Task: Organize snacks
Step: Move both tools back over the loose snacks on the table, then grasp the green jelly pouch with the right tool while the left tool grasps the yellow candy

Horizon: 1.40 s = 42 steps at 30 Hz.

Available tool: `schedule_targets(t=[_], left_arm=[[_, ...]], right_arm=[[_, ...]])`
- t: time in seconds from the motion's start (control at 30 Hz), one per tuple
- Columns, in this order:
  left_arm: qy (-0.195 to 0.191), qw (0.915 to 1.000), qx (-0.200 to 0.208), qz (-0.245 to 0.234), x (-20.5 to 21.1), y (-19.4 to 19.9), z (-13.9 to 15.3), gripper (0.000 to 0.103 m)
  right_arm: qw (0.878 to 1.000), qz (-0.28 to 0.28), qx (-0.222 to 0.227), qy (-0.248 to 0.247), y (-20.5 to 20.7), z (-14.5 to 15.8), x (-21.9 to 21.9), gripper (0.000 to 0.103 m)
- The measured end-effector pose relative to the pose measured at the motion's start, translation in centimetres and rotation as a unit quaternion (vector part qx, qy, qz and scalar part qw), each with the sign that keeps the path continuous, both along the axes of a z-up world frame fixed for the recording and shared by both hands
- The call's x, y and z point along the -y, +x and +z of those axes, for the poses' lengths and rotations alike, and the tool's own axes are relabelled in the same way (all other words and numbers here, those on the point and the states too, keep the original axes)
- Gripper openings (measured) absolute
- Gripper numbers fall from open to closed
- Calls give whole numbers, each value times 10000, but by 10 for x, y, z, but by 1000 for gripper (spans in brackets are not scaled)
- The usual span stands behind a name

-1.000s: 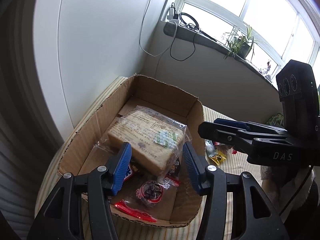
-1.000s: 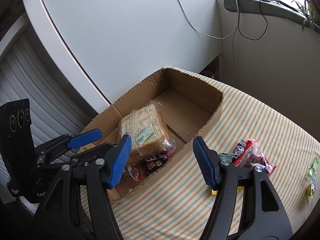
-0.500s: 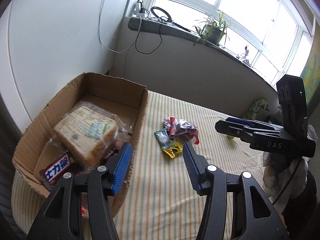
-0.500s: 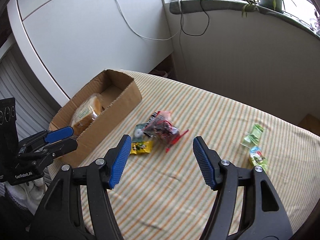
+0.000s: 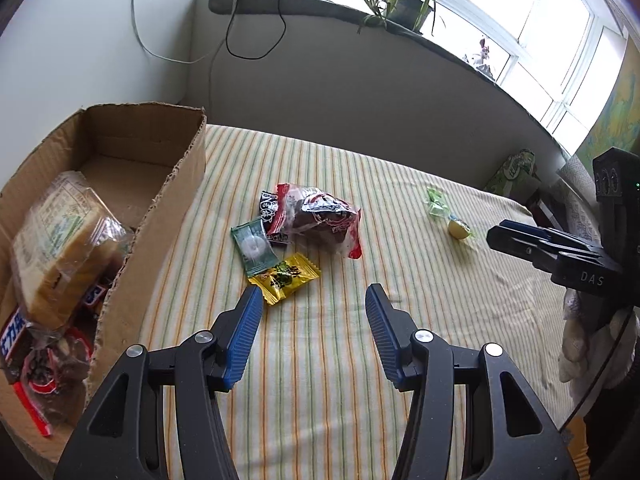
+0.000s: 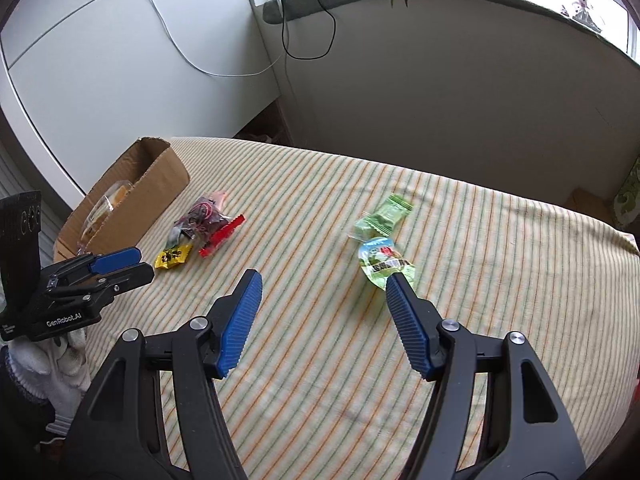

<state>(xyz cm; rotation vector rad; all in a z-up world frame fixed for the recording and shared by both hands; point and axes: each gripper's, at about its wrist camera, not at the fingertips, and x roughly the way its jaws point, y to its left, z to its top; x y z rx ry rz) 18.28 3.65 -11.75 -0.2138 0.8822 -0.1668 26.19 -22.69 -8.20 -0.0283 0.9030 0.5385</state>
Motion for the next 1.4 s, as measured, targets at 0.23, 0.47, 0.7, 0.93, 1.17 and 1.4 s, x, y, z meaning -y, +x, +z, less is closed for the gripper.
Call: schedule_targets(t=[0.23, 0.47, 0.7, 0.93, 1.17, 1.4], left_arm=[[24, 9997, -175, 180, -7, 19, -17, 52], [48, 9996, -238, 149, -6, 28, -24, 52], [266, 9988, -293, -281, 13, 24, -23, 52], [537, 9978, -208, -314, 21, 29, -21, 52], [698, 9962, -278, -447, 29, 44, -27, 45], [834, 9949, -219, -532, 37, 47, -29, 28]], right_arm=[[9999, -68, -112, 15, 13, -15, 10, 68], [9998, -78, -174, 10, 23, -24, 11, 68], [9997, -89, -219, -40, 28, -30, 9, 68], [9996, -49, -273, -105, 35, -38, 3, 68], [9992, 16, -315, -242, 40, -46, -4, 68], [9988, -46, -203, -439, 50, -48, -10, 61]])
